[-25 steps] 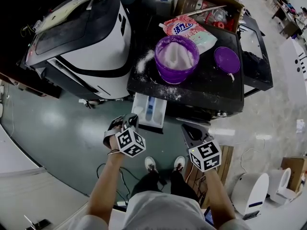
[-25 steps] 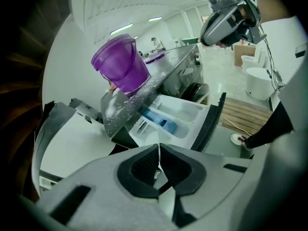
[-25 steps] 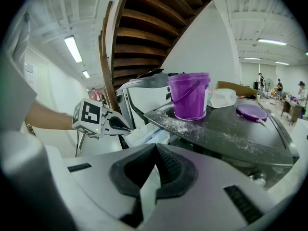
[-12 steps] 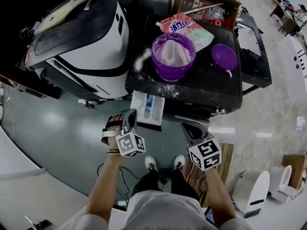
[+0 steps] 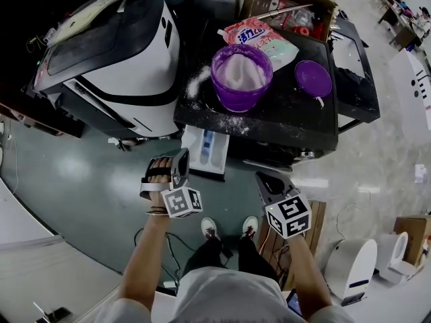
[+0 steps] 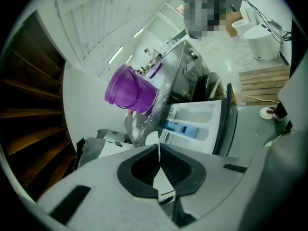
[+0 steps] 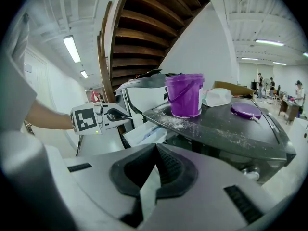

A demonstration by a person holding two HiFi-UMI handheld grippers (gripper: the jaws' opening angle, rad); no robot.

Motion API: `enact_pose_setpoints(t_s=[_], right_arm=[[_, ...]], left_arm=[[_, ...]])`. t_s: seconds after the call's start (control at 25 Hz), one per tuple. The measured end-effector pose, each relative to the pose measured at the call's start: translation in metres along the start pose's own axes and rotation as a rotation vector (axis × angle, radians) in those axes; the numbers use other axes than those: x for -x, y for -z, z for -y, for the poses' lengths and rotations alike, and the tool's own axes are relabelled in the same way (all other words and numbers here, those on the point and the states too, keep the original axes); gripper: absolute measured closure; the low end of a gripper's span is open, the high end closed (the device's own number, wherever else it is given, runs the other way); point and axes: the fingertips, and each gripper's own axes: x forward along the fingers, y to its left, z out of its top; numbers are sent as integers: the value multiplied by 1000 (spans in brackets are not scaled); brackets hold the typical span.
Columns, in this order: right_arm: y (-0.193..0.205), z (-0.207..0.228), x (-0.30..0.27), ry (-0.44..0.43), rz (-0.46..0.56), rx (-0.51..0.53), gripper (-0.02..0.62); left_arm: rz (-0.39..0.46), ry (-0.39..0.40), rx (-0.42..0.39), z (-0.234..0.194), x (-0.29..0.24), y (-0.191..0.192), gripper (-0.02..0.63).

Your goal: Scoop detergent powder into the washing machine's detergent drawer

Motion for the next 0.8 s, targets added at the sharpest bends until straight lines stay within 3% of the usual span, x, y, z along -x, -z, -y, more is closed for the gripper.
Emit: enact_pose_setpoints(t_s=[0.32,0.48,0.6,0.8], right_arm=[[3,2,3,11,1,-9,598],[3,3,5,22,3,-11,599],[3,3,6,27,6,-18,598],[2,2,7,23,14,-35,599]], left_arm=[[6,-57,-102,2,5,-3,592],[8,-60,-89,3,4,0,592],[24,-14,51,3,4,4,592],[81,136,537,6,1,10,592]])
